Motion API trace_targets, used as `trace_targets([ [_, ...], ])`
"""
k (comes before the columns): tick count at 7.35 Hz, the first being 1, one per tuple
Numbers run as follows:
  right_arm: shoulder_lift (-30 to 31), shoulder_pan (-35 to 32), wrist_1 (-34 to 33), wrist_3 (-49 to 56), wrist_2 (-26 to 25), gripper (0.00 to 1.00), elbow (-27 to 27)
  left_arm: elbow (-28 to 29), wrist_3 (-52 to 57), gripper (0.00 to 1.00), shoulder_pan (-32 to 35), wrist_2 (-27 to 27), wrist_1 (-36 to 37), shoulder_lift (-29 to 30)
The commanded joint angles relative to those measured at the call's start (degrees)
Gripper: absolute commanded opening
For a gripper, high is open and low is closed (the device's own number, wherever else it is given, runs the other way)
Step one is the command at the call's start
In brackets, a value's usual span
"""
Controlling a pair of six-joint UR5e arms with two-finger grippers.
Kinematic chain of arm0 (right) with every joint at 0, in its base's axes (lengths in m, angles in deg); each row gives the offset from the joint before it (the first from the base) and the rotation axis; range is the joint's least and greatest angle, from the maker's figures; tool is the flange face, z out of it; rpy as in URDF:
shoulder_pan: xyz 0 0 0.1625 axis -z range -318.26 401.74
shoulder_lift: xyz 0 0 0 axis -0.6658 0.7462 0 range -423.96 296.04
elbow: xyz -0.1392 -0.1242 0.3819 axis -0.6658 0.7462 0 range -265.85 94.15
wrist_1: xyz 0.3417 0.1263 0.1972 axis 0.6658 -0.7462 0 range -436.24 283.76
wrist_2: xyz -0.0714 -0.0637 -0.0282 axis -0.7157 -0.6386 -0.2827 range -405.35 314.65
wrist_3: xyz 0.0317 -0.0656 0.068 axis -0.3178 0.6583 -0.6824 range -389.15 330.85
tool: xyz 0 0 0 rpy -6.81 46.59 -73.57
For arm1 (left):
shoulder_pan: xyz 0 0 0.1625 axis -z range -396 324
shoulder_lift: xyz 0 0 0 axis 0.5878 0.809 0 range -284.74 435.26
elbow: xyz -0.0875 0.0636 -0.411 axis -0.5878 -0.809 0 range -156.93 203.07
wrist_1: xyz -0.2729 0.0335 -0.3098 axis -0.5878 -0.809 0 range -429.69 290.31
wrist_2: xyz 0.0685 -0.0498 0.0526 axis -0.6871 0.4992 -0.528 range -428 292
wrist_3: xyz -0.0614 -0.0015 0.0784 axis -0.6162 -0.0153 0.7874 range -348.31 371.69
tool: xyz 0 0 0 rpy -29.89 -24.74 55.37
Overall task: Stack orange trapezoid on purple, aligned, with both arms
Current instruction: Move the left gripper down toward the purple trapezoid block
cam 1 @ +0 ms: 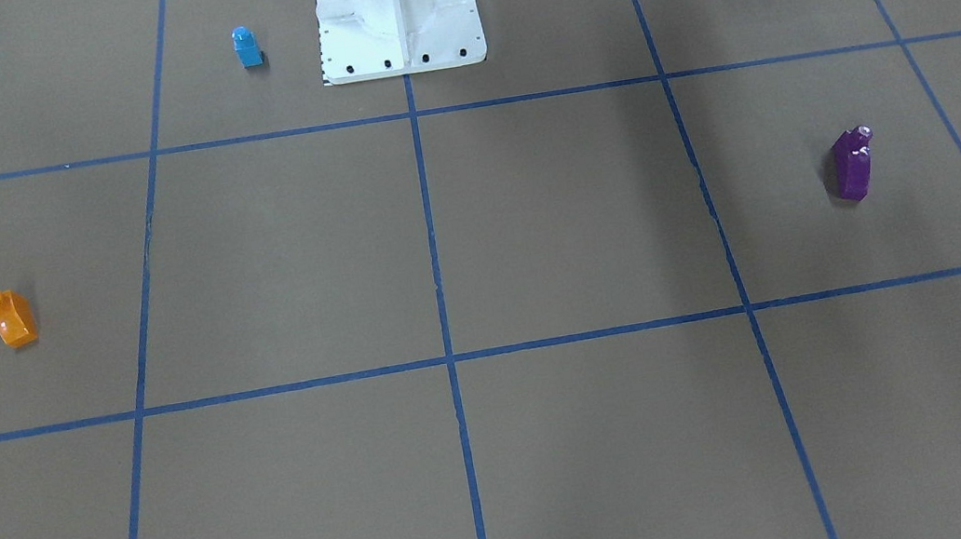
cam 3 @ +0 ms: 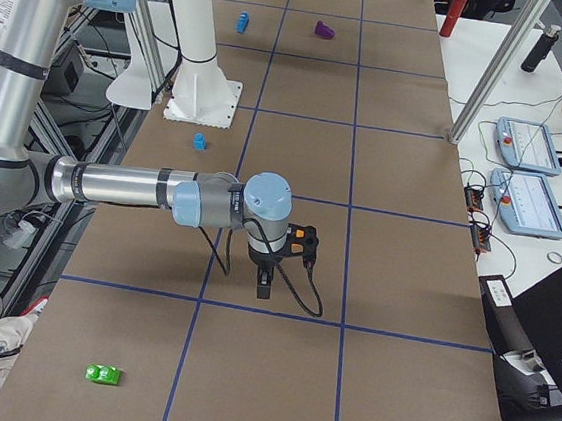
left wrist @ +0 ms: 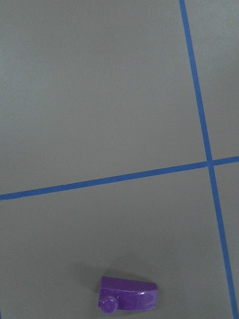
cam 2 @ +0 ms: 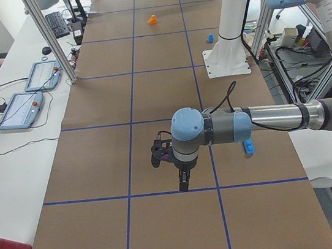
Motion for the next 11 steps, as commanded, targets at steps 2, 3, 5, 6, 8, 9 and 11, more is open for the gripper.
trace_targets([
  [2,0.0,0.0,0.0,-0.1,0.0,1.0,-0.2,0.0,0.1,1.0,-0.1,0.2,-0.1,0.2],
  [3,-0.1,0.0,0.0,-0.1,0.1,1.0,-0.4,-1.5,0.1,1.0,-0.1,0.6,-0.2,0.7],
  [5,-0.8,0.2,0.0,-0.8,0.4,1.0,-0.4,-1.4,-0.2,1.0,-0.5,0.8,-0.3,2.5],
  [6,-1.4,0.2,-0.1,-1.0,0.4,1.0,-0.3,-1.0,-1.3,1.0,-4.4,1.9,0.0,7.4],
  [8,-1.7,0.4,-0.1,-1.0,1.2,1.0,-0.4,1.1,-5.4,1.0,-8.5,3.1,-4.4,8.3],
  [9,-1.8,0.4,-0.1,-1.1,2.2,1.0,-0.5,2.0,-5.7,1.0,-10.3,3.2,-11.0,8.4],
  [11,-1.8,0.5,-0.1,-1.1,2.5,1.0,-0.6,2.2,-19.2,1.0,-17.9,2.6,-17.6,8.0],
])
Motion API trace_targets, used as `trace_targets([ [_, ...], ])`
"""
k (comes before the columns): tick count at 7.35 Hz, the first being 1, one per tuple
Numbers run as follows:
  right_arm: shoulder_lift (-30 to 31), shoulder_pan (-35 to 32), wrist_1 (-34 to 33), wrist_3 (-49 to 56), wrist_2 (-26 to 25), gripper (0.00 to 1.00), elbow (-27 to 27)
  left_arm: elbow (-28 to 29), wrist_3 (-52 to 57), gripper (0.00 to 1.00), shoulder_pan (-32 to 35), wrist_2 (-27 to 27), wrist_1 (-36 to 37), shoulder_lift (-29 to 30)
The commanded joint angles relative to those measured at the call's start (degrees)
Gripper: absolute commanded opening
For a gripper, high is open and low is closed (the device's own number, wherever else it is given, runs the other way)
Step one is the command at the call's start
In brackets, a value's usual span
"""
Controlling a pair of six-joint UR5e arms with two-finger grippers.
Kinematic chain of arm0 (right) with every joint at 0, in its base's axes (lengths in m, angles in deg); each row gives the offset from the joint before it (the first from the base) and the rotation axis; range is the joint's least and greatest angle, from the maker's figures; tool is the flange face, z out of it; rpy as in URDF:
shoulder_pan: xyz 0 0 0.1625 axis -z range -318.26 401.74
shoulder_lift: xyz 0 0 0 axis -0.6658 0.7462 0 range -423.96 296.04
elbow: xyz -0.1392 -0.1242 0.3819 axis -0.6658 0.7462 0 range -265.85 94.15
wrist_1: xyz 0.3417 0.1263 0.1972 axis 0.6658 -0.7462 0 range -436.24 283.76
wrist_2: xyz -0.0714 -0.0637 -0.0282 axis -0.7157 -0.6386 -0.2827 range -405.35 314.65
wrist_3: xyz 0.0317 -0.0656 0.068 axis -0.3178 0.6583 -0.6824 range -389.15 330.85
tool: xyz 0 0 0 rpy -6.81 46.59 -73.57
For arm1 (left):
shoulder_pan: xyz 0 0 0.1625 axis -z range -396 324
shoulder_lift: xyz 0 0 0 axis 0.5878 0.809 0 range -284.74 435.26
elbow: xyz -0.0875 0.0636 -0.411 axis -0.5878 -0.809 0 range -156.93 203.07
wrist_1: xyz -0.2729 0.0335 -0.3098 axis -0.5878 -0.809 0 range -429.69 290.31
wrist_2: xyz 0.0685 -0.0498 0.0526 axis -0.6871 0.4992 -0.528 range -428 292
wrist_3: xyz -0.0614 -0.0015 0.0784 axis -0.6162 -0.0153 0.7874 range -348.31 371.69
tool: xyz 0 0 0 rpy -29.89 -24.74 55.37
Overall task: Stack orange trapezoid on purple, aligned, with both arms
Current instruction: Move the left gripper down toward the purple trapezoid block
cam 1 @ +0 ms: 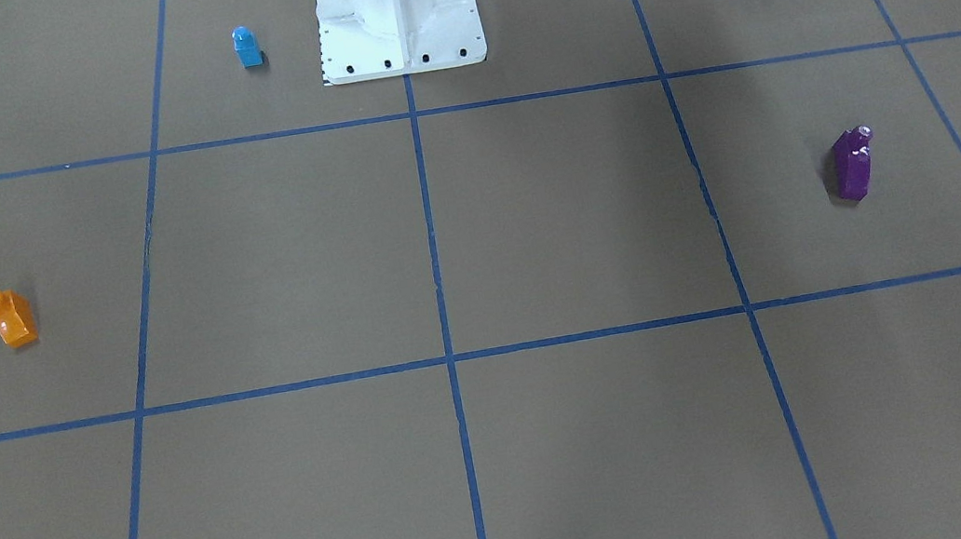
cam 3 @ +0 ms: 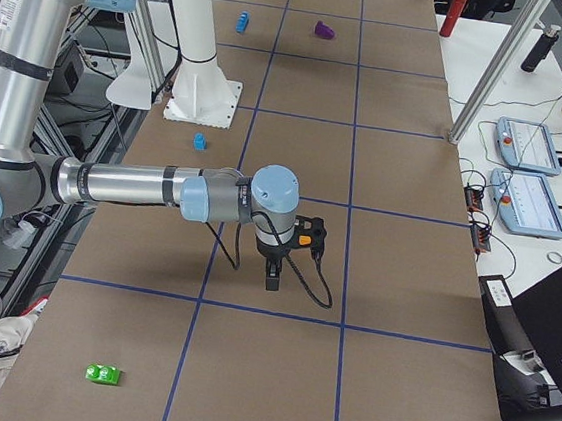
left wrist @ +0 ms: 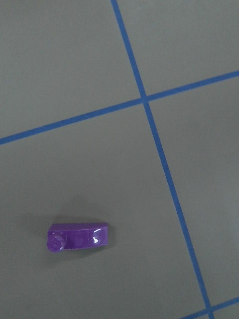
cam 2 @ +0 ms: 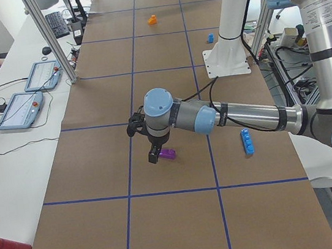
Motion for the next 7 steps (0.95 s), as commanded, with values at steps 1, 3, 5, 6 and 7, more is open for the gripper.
trace_targets([
  [1,0.0,0.2,0.0,-0.1,0.3,1.0,-0.1,0.3,-11.6,1.0,-10.2,-1.0,-6.6,-0.1],
  [3,0.0,0.2,0.0,-0.1,0.3,1.0,-0.1,1.7,-14.1,1.0,-15.6,-3.7,-7.5,-0.2],
  [5,0.0,0.2,-0.1,0.0,0.3,1.0,0.0,4.4,-14.3,1.0,-19.6,-7.2,-10.2,-0.1],
  [6,0.1,0.2,-0.1,0.0,0.3,1.0,0.0,7.5,-15.6,1.0,-21.0,-7.5,-13.5,0.2],
  [7,0.1,0.2,-0.1,0.0,0.3,1.0,0.0,10.8,-18.3,1.0,-23.2,-7.6,-18.2,0.6],
])
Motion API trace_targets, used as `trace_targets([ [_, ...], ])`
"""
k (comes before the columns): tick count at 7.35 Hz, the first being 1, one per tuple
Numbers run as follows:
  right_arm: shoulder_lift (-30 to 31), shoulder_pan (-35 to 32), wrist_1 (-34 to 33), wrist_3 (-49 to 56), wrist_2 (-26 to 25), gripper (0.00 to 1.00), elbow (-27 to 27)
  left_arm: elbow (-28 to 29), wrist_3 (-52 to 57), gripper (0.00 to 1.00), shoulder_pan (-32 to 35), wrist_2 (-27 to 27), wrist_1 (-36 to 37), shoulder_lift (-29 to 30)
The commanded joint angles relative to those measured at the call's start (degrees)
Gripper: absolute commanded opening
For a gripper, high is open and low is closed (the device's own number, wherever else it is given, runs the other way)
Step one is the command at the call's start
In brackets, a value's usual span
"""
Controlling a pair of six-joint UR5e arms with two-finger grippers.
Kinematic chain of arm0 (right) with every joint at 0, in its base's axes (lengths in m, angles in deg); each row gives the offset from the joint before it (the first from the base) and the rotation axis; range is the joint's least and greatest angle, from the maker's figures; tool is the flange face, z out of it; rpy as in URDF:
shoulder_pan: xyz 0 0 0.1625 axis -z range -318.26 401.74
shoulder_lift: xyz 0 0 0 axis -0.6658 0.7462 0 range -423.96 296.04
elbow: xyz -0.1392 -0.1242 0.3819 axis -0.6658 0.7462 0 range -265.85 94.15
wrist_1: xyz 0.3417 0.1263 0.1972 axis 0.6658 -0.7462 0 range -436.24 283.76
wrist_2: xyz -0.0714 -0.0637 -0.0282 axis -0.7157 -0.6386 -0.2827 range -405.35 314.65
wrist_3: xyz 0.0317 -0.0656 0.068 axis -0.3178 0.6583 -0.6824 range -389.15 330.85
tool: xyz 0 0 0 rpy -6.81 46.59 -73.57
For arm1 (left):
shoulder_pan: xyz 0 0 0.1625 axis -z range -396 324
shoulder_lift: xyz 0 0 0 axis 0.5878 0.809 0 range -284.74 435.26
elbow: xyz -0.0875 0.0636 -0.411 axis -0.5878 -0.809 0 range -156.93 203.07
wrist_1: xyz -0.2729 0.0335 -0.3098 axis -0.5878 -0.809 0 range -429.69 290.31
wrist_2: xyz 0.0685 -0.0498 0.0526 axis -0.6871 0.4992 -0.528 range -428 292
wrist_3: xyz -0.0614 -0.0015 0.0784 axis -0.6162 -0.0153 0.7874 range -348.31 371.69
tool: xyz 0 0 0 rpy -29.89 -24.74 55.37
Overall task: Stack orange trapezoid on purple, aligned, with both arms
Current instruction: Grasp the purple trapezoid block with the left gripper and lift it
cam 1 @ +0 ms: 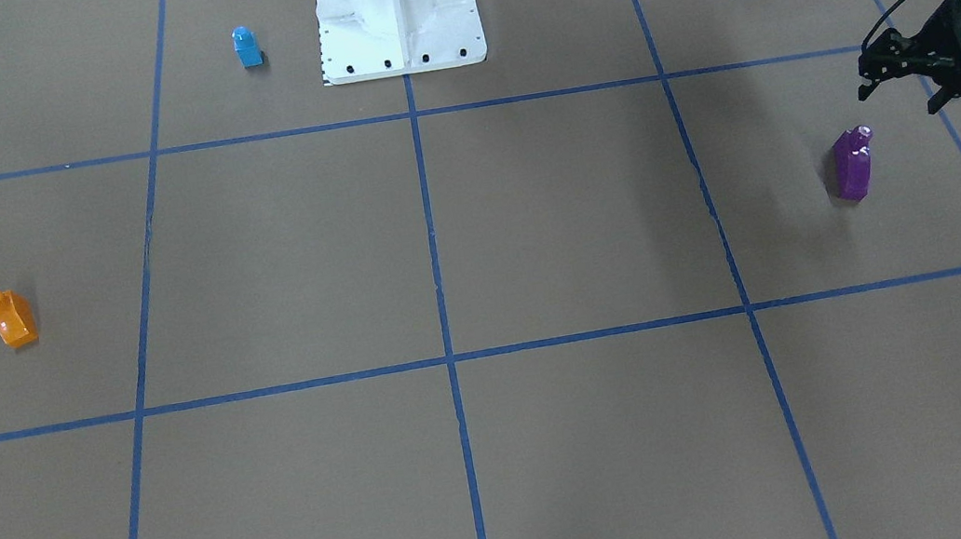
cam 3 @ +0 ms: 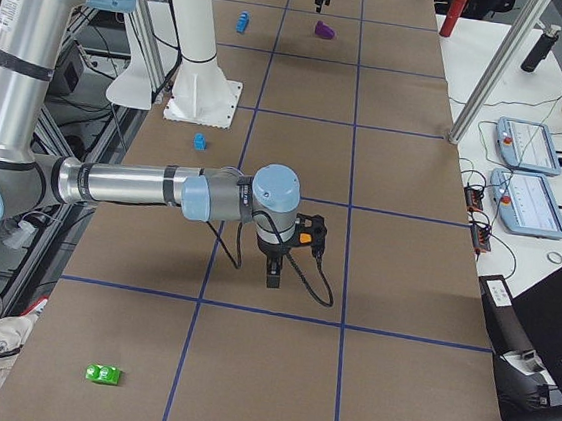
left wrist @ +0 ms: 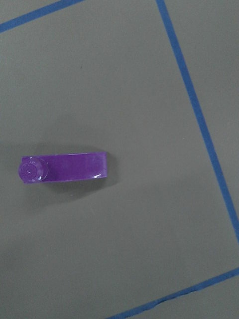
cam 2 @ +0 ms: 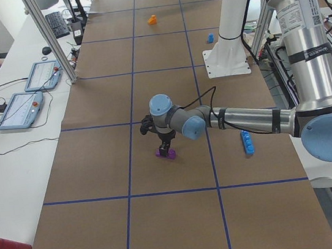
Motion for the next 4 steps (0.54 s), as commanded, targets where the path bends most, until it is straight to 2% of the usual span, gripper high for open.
trace_targets([
  [1,0.0,-0.1,0.0,0.0,0.0,1.0,0.1,6.4,-6.1,1.0,-4.3,-1.4,-9.2,1.3],
  [3,0.0,0.0,0.0,0.0,0.0,1.0,0.2,6.9,-10.1,1.0,-9.1,-6.3,-9.8,1.7],
  [4,0.0,0.0,0.0,0.0,0.0,1.0,0.2,7.0,-10.1,0.9,-9.2,-6.4,-9.8,2.0],
])
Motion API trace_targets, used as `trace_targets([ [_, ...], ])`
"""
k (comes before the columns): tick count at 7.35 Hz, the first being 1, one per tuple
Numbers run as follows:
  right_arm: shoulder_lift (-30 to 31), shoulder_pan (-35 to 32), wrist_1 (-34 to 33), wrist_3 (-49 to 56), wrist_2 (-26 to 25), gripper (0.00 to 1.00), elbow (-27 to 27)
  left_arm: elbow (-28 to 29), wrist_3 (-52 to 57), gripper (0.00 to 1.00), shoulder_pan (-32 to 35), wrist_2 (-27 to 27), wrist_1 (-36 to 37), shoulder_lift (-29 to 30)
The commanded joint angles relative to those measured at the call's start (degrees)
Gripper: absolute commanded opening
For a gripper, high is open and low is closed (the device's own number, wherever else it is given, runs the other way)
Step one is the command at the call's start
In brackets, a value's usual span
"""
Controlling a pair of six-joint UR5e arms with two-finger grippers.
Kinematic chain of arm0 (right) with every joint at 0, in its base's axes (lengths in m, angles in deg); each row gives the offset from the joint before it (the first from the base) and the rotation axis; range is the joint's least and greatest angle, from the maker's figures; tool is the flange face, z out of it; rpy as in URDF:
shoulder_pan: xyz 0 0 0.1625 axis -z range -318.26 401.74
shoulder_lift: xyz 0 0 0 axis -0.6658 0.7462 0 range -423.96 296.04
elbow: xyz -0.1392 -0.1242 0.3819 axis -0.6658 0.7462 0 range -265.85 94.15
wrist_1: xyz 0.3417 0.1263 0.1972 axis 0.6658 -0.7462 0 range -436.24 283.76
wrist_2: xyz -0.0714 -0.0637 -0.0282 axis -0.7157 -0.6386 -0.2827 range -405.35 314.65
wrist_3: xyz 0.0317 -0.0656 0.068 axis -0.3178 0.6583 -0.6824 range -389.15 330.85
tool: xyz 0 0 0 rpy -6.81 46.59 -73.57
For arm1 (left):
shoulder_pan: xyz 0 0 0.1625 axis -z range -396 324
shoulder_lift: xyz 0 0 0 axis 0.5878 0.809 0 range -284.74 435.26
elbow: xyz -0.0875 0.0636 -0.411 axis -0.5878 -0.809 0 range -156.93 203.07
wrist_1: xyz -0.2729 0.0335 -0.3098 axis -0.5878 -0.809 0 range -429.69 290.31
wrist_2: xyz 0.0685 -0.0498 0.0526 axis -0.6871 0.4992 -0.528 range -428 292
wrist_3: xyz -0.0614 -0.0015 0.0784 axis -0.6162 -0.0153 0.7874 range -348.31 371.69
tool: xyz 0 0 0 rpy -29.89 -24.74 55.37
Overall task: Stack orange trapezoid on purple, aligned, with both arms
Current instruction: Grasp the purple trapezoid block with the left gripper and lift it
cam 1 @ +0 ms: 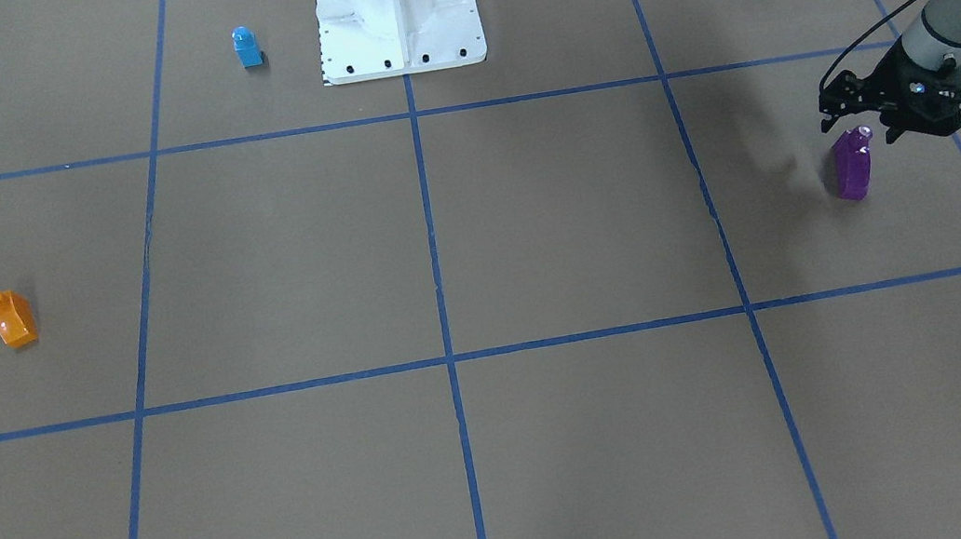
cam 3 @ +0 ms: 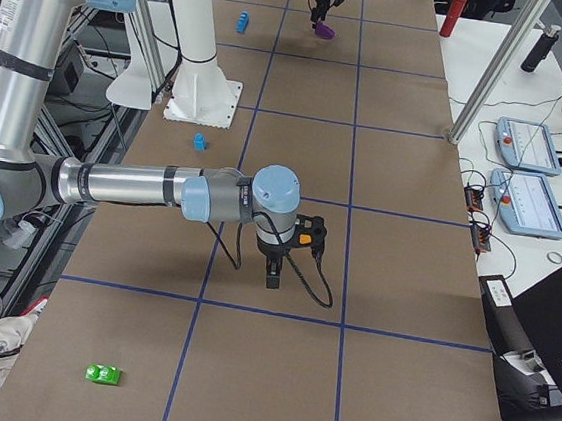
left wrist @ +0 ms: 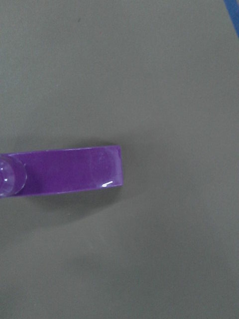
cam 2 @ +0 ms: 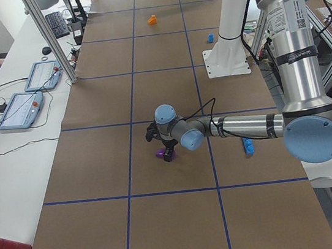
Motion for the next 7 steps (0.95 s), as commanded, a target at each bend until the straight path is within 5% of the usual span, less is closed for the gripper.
trace_targets([
  [1,0.0,0.0,0.0,0.0,0.0,1.0,0.1,0.6,-1.0,0.57,-1.1,-1.1,-0.3,0.5],
  [3,0.0,0.0,0.0,0.0,0.1,1.0,0.0,0.8,-1.3,0.0,-1.1,-1.3,-0.4,0.8],
  [7,0.0,0.0,0.1,0.0,0.2,1.0,-0.1,-4.4,-12.8,0.0,-1.2,-1.0,-0.4,5.8],
])
